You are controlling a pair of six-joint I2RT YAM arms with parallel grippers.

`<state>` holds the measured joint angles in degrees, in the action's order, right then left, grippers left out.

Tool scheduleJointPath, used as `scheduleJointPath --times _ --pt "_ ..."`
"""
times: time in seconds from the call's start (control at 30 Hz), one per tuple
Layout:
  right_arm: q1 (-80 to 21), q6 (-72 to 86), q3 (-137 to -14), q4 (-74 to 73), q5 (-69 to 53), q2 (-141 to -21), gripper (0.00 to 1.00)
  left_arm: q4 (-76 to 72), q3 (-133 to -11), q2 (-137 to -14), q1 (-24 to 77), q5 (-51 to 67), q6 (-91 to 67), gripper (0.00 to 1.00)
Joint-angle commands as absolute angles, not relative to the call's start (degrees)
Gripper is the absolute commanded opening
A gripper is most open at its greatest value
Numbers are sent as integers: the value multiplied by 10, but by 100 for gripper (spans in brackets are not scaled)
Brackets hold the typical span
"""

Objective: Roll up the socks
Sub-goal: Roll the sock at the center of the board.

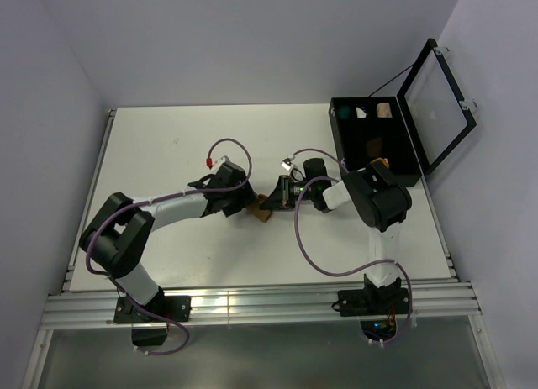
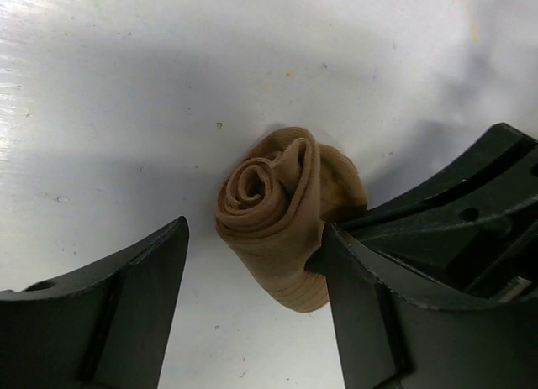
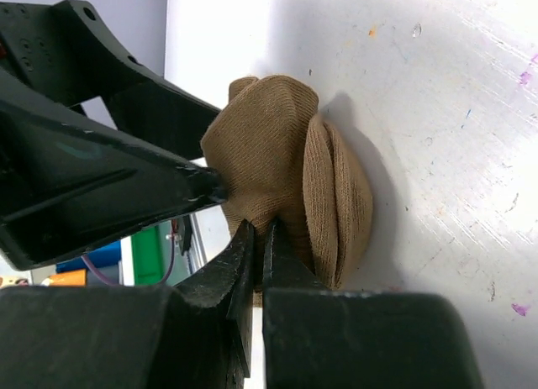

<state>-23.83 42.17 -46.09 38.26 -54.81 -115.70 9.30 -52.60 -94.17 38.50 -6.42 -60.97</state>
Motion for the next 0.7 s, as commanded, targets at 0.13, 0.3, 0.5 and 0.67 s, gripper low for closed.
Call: scheduleJointPath --times 0.13,0.3,0.5,0.67 --pt "-243 376 -456 267 -505 -1183 0 101 -553 -987 387 -82 -617 62" --pt "-244 349 -452 244 -474 -1148 0 132 -572 -1016 387 -76 -610 42" --pt "-267 281 -436 202 -382 -1055 32 163 -591 -1033 387 -69 -586 34" --pt "-304 225 -405 185 -247 -952 49 178 -598 -1042 387 -55 -570 34"
